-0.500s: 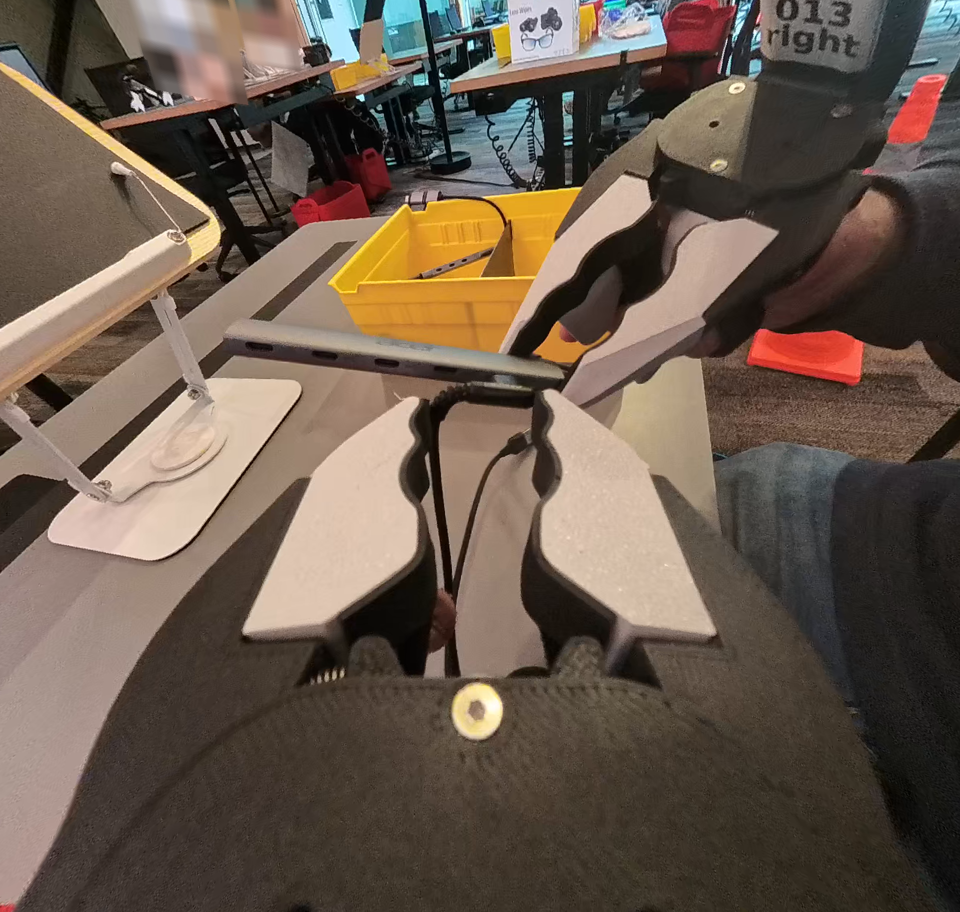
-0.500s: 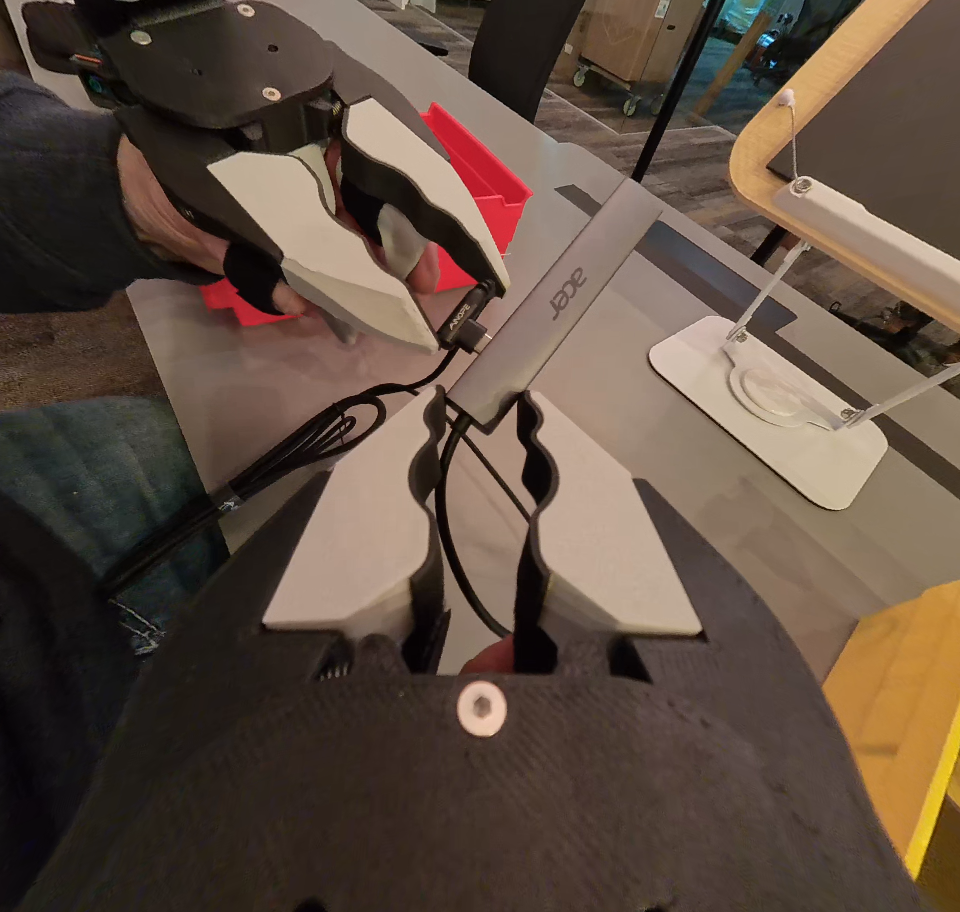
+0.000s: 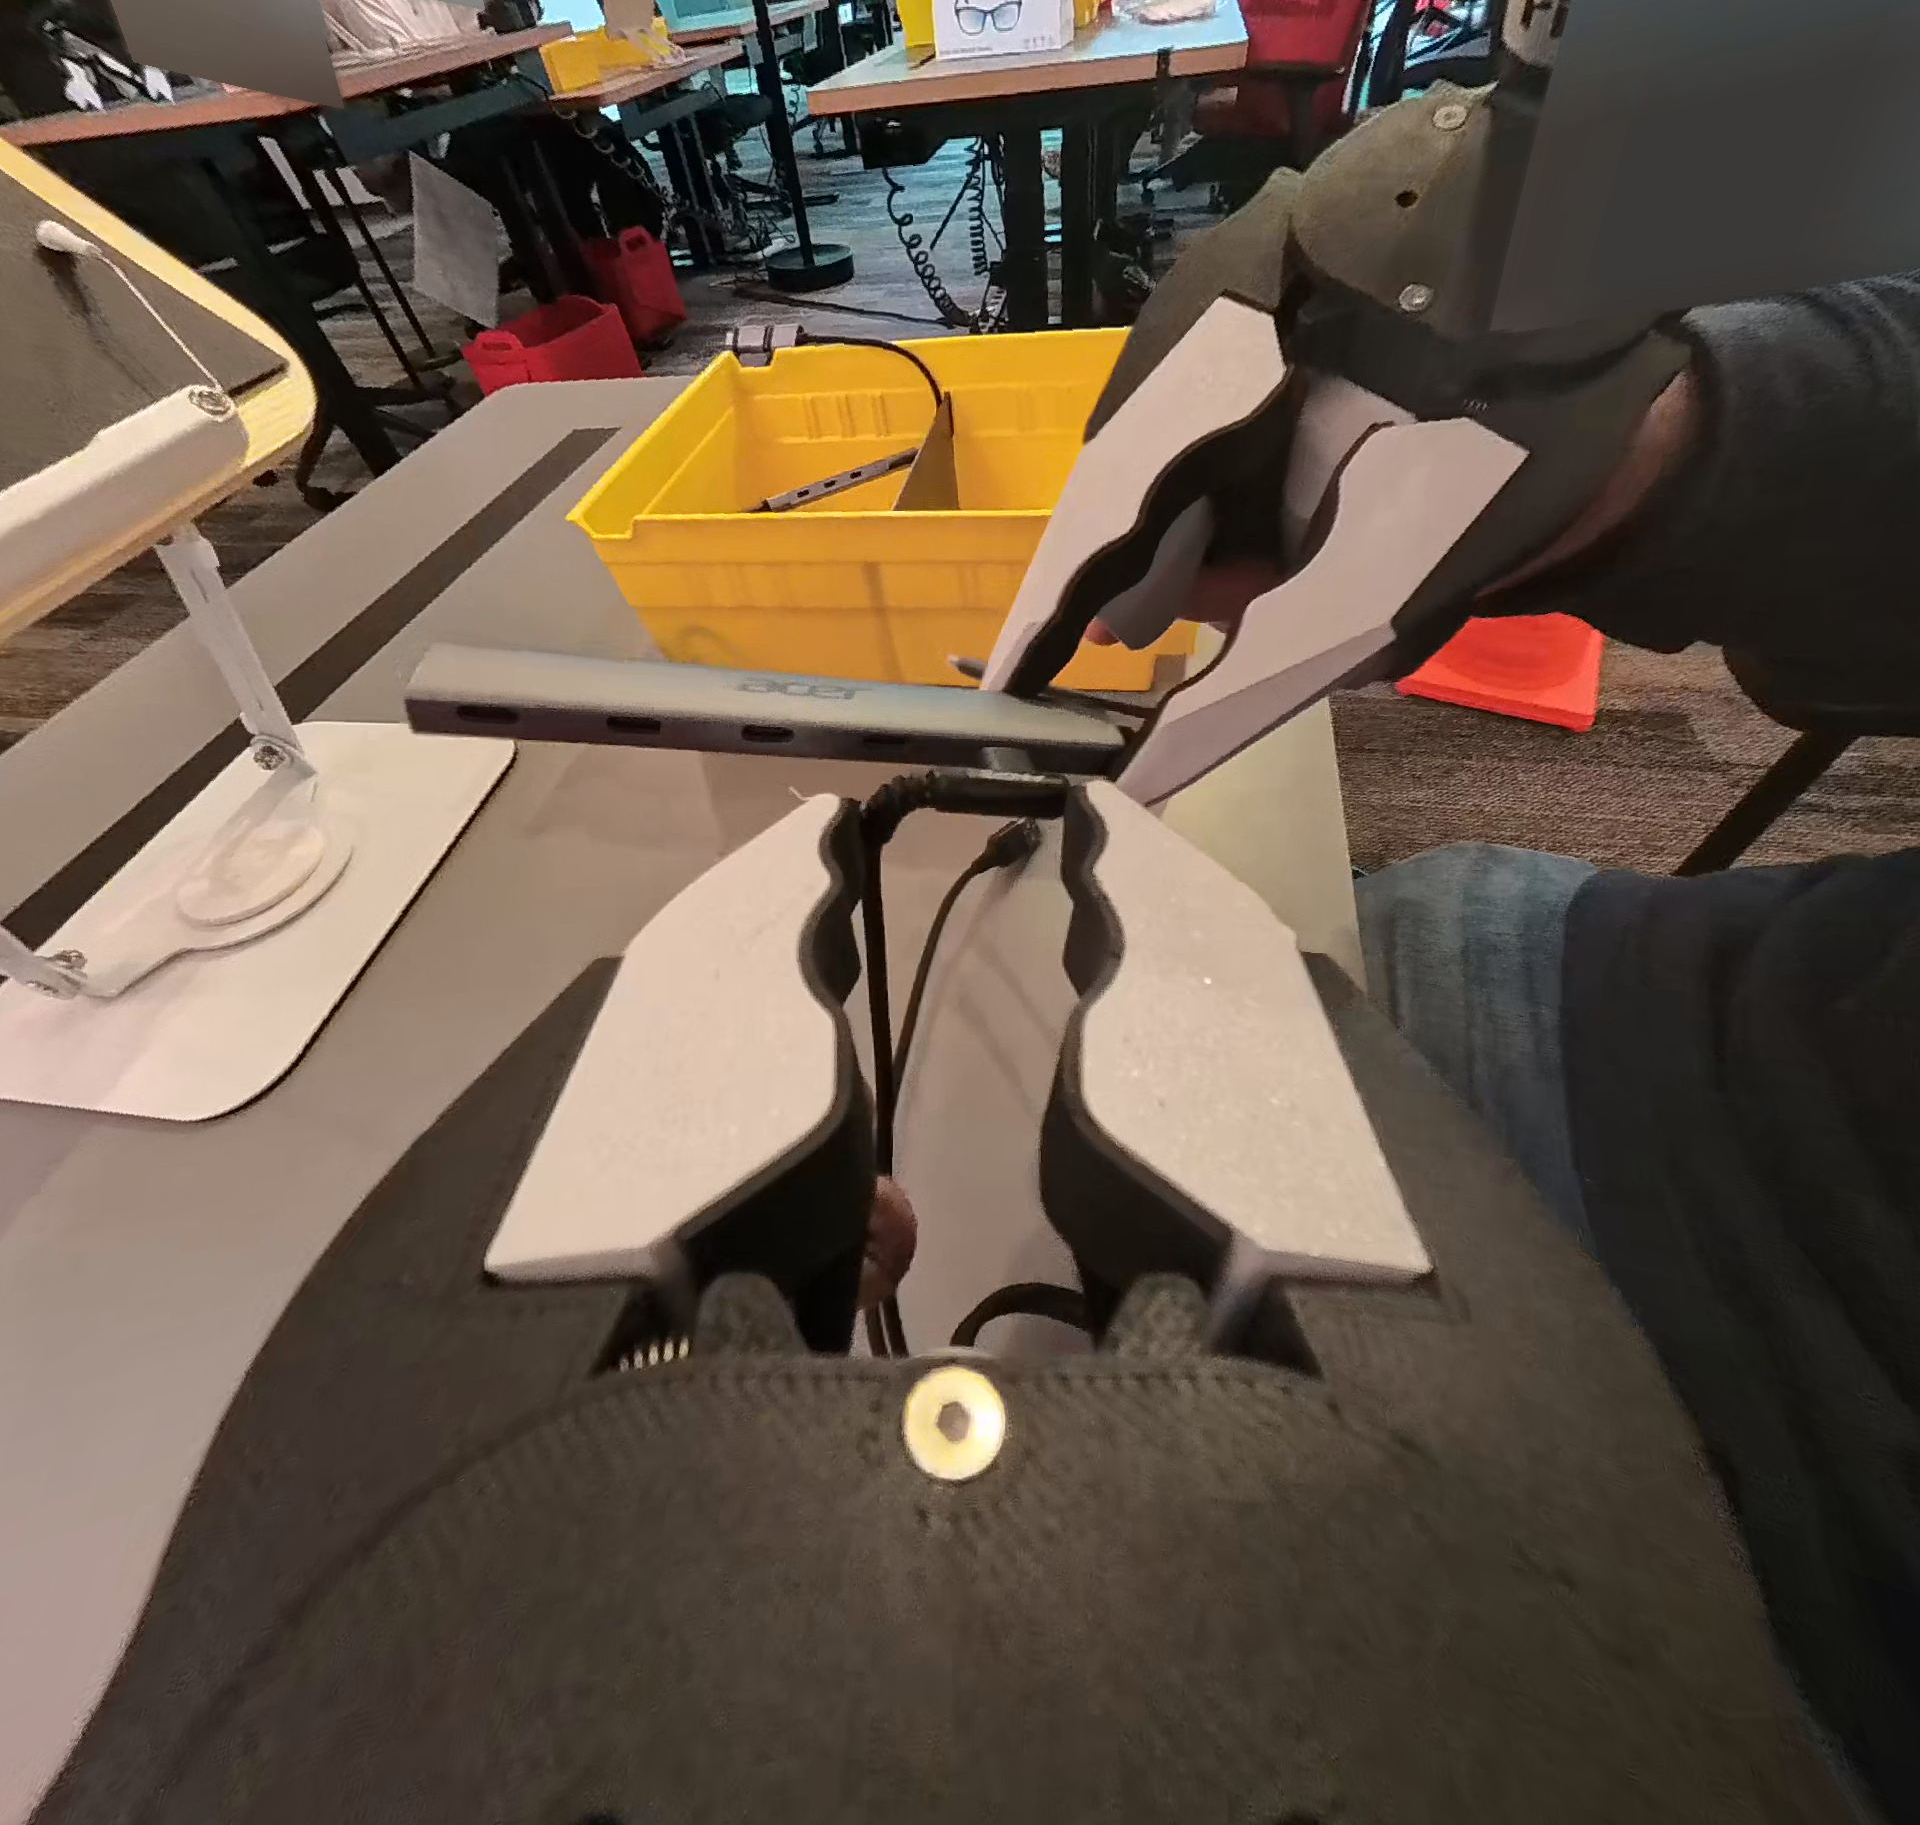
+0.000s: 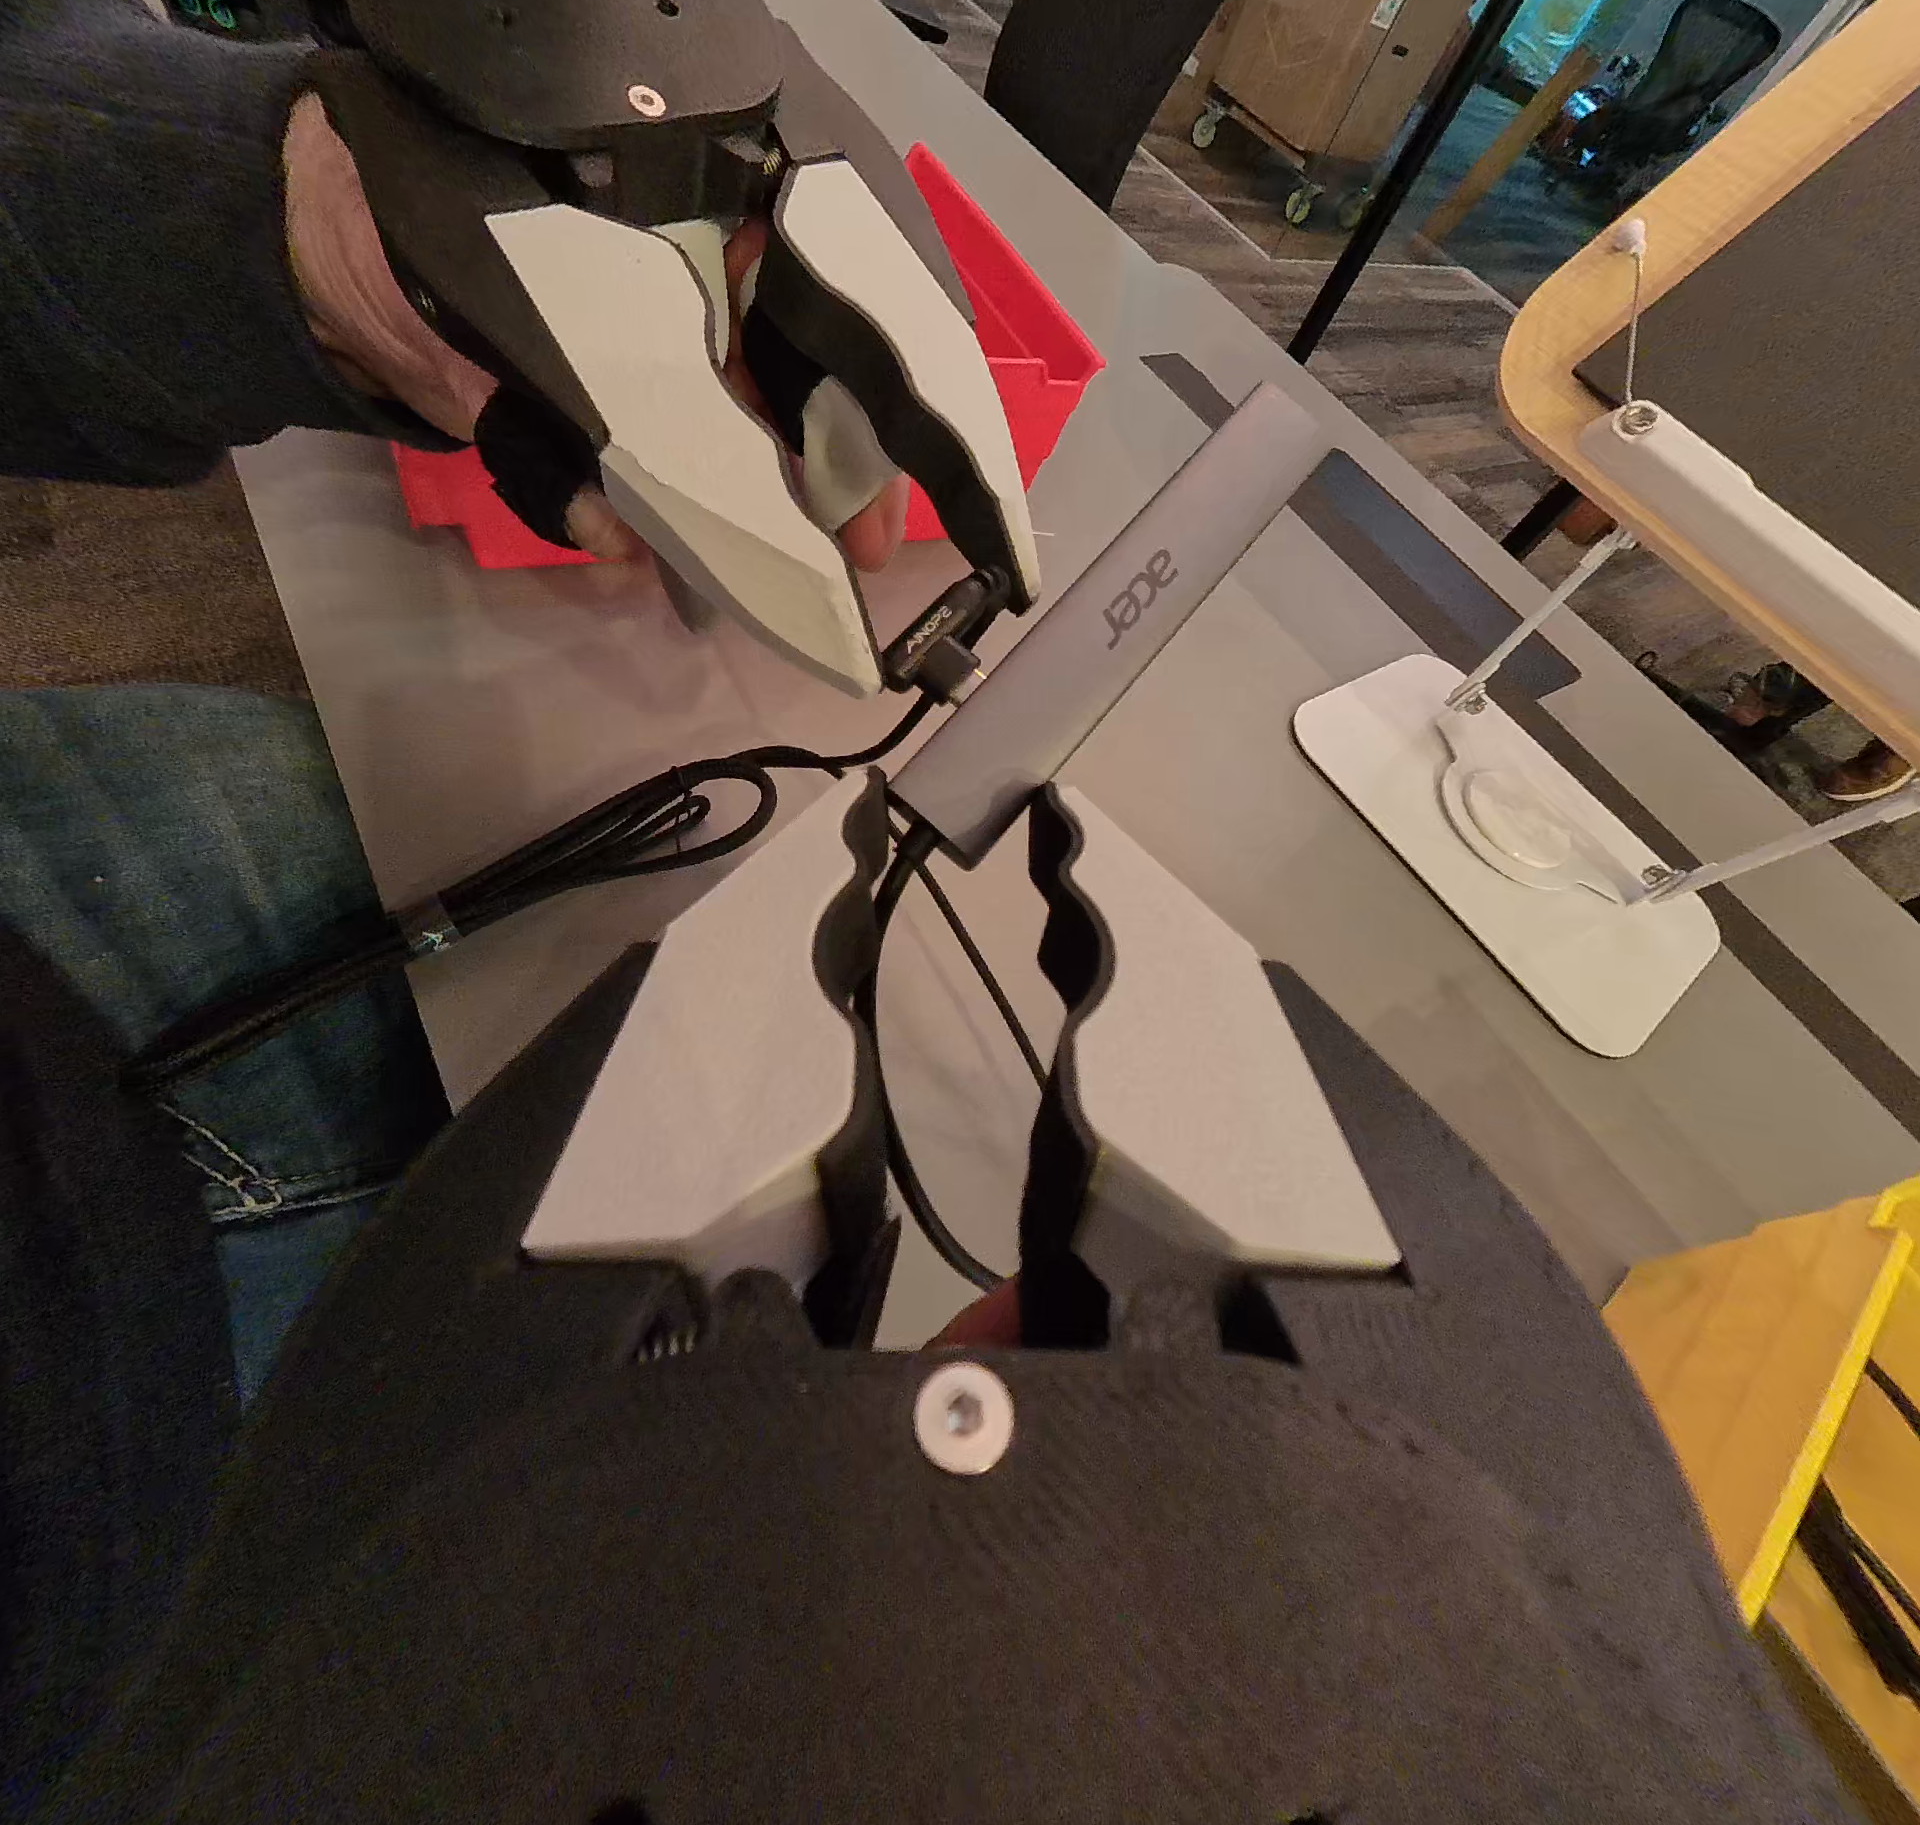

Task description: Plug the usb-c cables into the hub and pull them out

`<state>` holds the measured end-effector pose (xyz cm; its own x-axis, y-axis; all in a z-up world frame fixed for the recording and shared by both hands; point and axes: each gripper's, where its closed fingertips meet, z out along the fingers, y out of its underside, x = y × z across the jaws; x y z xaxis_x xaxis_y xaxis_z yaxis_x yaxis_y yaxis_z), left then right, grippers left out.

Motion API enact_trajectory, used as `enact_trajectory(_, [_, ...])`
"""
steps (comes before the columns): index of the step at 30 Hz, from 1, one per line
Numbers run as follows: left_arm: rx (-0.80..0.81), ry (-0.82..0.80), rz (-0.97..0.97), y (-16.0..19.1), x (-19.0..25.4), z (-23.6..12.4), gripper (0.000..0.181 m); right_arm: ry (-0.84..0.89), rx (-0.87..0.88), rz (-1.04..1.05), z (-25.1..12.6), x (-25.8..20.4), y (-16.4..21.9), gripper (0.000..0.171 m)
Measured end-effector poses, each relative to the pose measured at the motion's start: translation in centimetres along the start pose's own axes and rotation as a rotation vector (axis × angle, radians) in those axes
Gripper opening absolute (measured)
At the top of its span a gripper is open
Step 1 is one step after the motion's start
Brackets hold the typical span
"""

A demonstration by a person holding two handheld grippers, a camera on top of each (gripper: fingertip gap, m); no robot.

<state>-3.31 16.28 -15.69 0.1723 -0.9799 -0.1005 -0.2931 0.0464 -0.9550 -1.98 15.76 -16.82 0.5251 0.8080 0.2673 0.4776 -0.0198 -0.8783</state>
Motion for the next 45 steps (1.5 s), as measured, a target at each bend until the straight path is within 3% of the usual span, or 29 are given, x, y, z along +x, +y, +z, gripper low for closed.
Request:
enact_trajectory(9, [-0.047, 0.018, -0.027, 1.3, 0.2, 0.4, 0.036, 0.015, 0.007, -0.011, -0.1, 0.1, -0.3, 0.024])
enact_trajectory(17, [0.005, -0.034, -0.059, 0.9, -0.7, 0.8, 0.037, -0.044, 0.034, 0.184, 0.6, 0.5, 1.0, 0.024])
enact_trajectory(35, [0.081, -0.082, -0.091, 0.7, -1.1, 0.9, 0.037, -0.047, 0.076, 0.318, 1.0, 0.6, 1.1, 0.024])
enact_trajectory(40, [0.075, -0.103, -0.061, 0.6, -1.2, 0.9, 0.037, 0.004, 0.067, 0.250, 1.0, 0.9, 1.2, 0.024])
enact_trajectory(43, [0.085, -0.092, -0.068, 0.5, -0.9, 1.0, 0.037, 0.054, 0.034, 0.162, 1.3, 0.7, 1.3, 0.033])
enact_trajectory(45, [0.079, -0.097, -0.060, 0.5, -0.8, 1.1, 0.037, 0.080, 0.023, 0.146, 1.4, 1.0, 1.6, 0.027])
